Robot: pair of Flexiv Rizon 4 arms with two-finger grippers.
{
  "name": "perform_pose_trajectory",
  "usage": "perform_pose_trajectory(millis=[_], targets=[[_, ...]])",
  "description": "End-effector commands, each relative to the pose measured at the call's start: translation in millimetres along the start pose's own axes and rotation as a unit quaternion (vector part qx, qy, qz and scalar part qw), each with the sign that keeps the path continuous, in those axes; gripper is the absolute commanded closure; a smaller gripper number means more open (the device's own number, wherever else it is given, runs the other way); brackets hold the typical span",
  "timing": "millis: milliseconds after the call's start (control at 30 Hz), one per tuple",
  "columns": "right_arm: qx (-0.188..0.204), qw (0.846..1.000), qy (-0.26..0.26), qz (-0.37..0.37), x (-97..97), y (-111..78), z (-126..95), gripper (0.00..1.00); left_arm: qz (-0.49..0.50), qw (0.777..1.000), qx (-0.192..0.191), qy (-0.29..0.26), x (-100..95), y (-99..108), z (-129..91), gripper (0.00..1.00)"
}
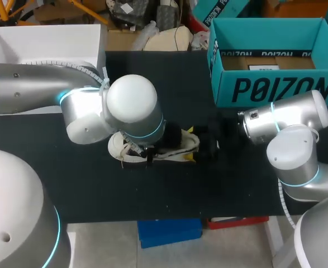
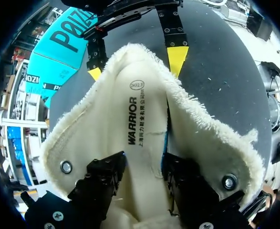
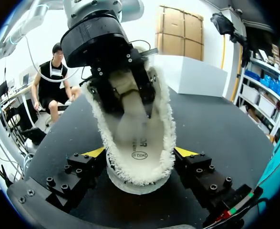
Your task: Take the shoe out of the shoebox, open the shoe tongue, remove and reinsert the insole, then place the shoe into the shoebox
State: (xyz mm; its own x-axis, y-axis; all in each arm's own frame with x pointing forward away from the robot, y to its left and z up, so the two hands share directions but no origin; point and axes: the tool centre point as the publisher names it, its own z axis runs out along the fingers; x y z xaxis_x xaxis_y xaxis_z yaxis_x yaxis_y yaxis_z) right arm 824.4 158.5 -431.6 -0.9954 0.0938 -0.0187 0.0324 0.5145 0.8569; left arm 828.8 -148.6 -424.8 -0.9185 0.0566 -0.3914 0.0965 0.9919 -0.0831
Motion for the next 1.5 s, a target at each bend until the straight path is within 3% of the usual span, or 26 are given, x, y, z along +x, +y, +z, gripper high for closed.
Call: perform_pose_trajectory(millis=[33,267,300,367,467,767,900,1067,1500], targets=[[0.002,1.0,0.0,0.001,-0.6,-2.0,0,1.0,-0.013,0.998,0.007,-0.065,-4.3,13,80,0.52],[0.002,1.0,0.0,0.001,-0.6,-2.0,0,1.0,-0.017,0.998,0.009,-0.051,-5.3,12,86,0.56],[0.002,1.0,0.0,0.001,-0.6,-2.0,0,1.0,-0.018,0.999,0.009,-0.046,-3.8,12,87,0.64],[0.002,1.0,0.0,0.001,-0.6,-2.0,0,1.0,-0.019,0.999,0.007,-0.033,-0.5,13,89,1.0],[0.002,1.0,0.0,0.001,-0.6,-2.0,0,1.0,-0.014,1.0,0.006,0.001,2.5,12,88,1.0],[0.002,1.0,0.0,0.001,-0.6,-2.0,0,1.0,0.017,0.998,0.038,0.047,-4.1,-11,33,1.0],[0.002,1.0,0.0,0.001,-0.6,-2.0,0,1.0,0.02,0.991,0.056,0.116,-2.7,-13,18,1.0],[0.002,1.0,0.0,0.001,-0.6,-2.0,0,1.0,0.019,0.985,0.065,0.159,0.0,-11,0,1.0],[0.002,1.0,0.0,0.001,-0.6,-2.0,0,1.0,-0.015,0.98,0.084,0.177,-16.1,-8,-39,1.0]])
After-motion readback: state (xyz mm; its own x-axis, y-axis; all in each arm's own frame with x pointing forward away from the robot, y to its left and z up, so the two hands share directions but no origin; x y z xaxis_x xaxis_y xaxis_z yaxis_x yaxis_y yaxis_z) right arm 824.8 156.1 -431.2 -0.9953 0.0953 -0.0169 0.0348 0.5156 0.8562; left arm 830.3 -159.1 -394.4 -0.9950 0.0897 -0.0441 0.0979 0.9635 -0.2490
